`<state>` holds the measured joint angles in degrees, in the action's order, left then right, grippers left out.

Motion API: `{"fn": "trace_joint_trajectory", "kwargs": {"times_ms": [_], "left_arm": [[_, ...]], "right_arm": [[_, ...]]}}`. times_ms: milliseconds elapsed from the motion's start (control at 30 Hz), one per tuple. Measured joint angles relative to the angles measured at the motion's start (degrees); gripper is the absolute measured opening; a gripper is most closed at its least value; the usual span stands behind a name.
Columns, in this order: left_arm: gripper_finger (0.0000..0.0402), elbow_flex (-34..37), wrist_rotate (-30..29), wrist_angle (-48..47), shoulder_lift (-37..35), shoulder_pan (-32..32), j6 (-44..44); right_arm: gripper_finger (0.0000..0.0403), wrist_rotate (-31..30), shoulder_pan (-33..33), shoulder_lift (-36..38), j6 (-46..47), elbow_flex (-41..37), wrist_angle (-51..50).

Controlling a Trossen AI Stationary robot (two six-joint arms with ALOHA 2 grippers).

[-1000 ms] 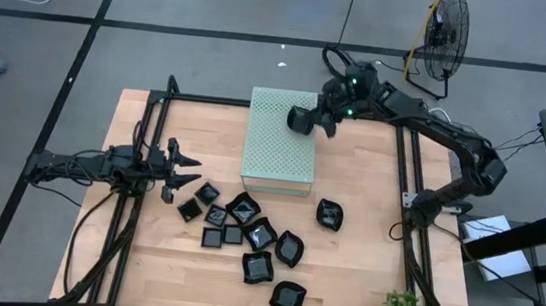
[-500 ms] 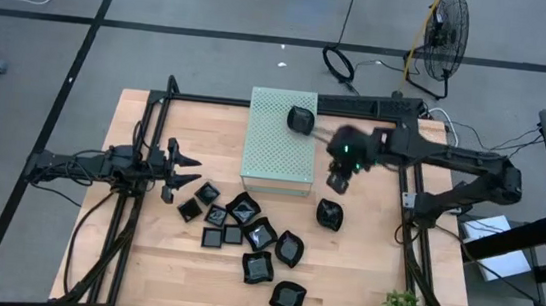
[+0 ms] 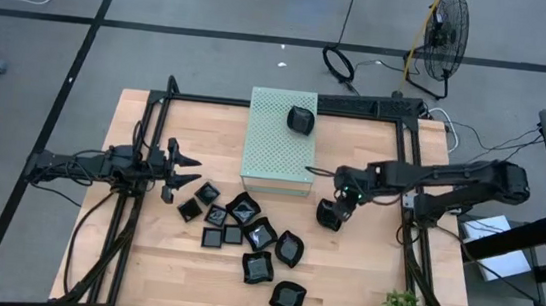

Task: Pick & Place Mini shaped plates
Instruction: Stack the black leaf-shaped plate on top of the other leaf-shaped plates on the shelf

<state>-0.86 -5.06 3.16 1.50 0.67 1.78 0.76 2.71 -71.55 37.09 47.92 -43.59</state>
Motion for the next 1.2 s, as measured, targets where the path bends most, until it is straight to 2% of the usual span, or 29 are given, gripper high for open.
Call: {"fn": "trace_joint_trajectory", "kwargs": {"times_ms": [233,533,1200], "left_arm": [[0.0175,0.0,0.0,0.0,0.0,0.0,0.0],[0.0175,0.0,0.0,0.0,0.0,0.0,0.0],[0.0175,0.0,0.0,0.0,0.0,0.0,0.0]], "right_arm": [[0.0175,5.2,0.0,0.0,1.8,-9.1,12.8],[0.0175,5.4,0.0,0.0,4.2,-15.8,22.3],[0.0169,5.1,0.0,0.0,4.3,-18.0,25.3]]}}
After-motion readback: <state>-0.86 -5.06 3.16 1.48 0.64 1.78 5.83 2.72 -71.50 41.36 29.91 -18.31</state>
